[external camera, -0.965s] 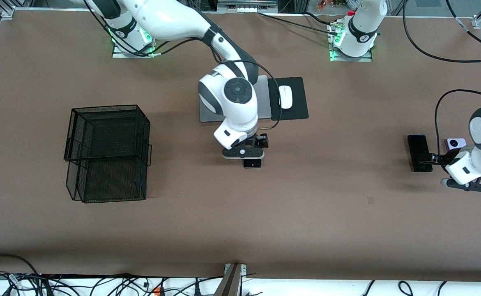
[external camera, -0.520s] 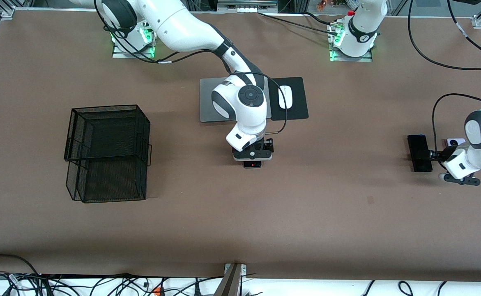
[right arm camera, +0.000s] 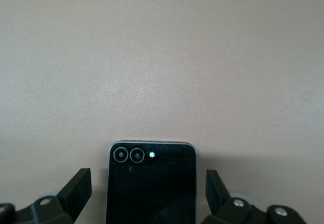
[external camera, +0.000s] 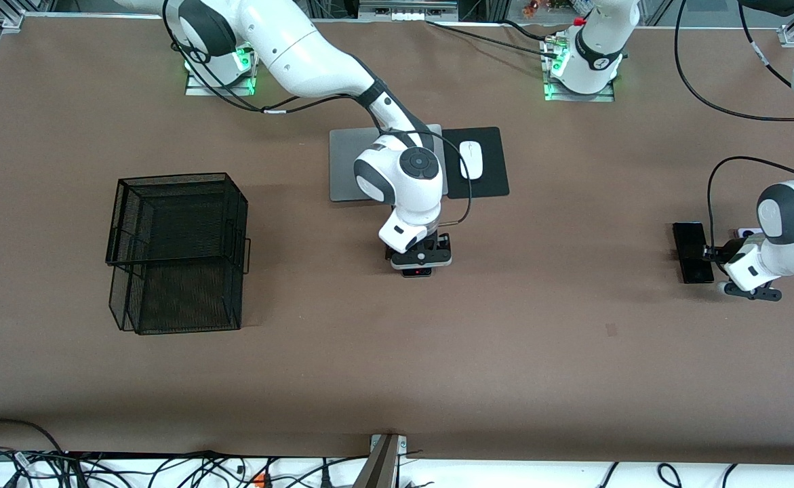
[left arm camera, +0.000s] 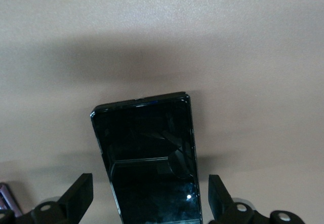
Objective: Place phones with both arms
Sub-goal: 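Carry the flip phone to the basket while the left gripper lifts the tall phone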
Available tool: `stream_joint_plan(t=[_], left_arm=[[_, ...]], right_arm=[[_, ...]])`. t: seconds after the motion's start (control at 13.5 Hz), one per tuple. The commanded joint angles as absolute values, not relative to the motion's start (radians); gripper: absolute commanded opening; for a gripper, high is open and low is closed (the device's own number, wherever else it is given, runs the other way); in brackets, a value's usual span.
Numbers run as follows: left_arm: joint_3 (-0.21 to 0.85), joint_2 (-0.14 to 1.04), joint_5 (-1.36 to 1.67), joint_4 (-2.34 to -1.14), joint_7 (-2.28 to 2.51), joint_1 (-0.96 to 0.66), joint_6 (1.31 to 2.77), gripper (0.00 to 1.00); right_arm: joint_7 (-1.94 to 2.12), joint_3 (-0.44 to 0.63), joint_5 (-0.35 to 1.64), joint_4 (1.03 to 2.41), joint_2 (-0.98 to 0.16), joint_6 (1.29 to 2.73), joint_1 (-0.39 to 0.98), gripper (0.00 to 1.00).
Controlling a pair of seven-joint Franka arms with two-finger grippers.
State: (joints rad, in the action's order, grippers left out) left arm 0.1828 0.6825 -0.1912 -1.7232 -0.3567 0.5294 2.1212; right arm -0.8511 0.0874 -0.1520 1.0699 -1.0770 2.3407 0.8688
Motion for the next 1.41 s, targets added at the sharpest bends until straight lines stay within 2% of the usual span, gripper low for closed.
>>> stream_joint_plan(t=[0.0, 0.15, 0.22, 0.3, 0.45, 0.52, 0.74, 0.82, 0.89, 1.04, 1.19, 1.34], left_arm=[[0.195, 0.698, -0.216, -1.732, -0.356, 0.546, 2.140, 1.00], [0.193, 0.703, -0.216, -1.730, -0.354, 0.548, 2.140, 0.99], [0.193, 0.704, -0.216, -1.732, -0.354, 0.548, 2.140, 0.76], [0.195, 0.709, -0.216, -1.730, -0.350, 0.546, 2.140, 0.61], [0.195, 0.709, -0.216, -1.730, -0.347, 0.545, 2.138, 0.49], [0.195, 0.709, -0.216, -1.730, -0.347, 0.545, 2.138, 0.46], [0.198, 0.700, -0.215, -1.724, -0.325, 0.538, 2.122, 0.45], [0.204, 0.695, -0.215, -1.717, -0.324, 0.537, 2.108, 0.45], [0.207, 0.692, -0.215, -1.710, -0.324, 0.535, 2.096, 0.46], [0.209, 0.657, -0.215, -1.709, -0.319, 0.522, 2.071, 0.45], [0.209, 0.617, -0.215, -1.697, -0.302, 0.486, 2.021, 0.45], [0.209, 0.597, -0.213, -1.637, -0.256, 0.436, 1.898, 0.45]], right_arm=[[-0.876, 0.097, -0.172, 1.032, -1.109, 2.353, 0.877, 1.00], [-0.876, 0.103, -0.173, 1.035, -1.109, 2.350, 0.877, 1.00], [-0.876, 0.104, -0.172, 1.035, -1.114, 2.349, 0.877, 1.00], [-0.882, 0.104, -0.172, 1.037, -1.114, 2.349, 0.877, 1.00], [-0.899, 0.104, -0.172, 1.040, -1.115, 2.344, 0.877, 1.00], [-0.922, 0.104, -0.170, 1.045, -1.115, 2.344, 0.877, 1.00], [-0.939, 0.104, -0.169, 1.046, -1.118, 2.344, 0.877, 0.99], [-0.939, 0.104, -0.167, 1.046, -1.118, 2.344, 0.877, 0.89], [-0.937, 0.104, -0.169, 1.046, -1.120, 2.344, 0.877, 0.67], [-0.930, 0.104, -0.167, 1.046, -1.118, 2.342, 0.877, 0.38], [-0.925, 0.104, -0.166, 1.042, -1.108, 2.312, 0.876, 0.35], [-0.919, 0.098, -0.163, 1.034, -1.083, 2.216, 0.873, 0.35]])
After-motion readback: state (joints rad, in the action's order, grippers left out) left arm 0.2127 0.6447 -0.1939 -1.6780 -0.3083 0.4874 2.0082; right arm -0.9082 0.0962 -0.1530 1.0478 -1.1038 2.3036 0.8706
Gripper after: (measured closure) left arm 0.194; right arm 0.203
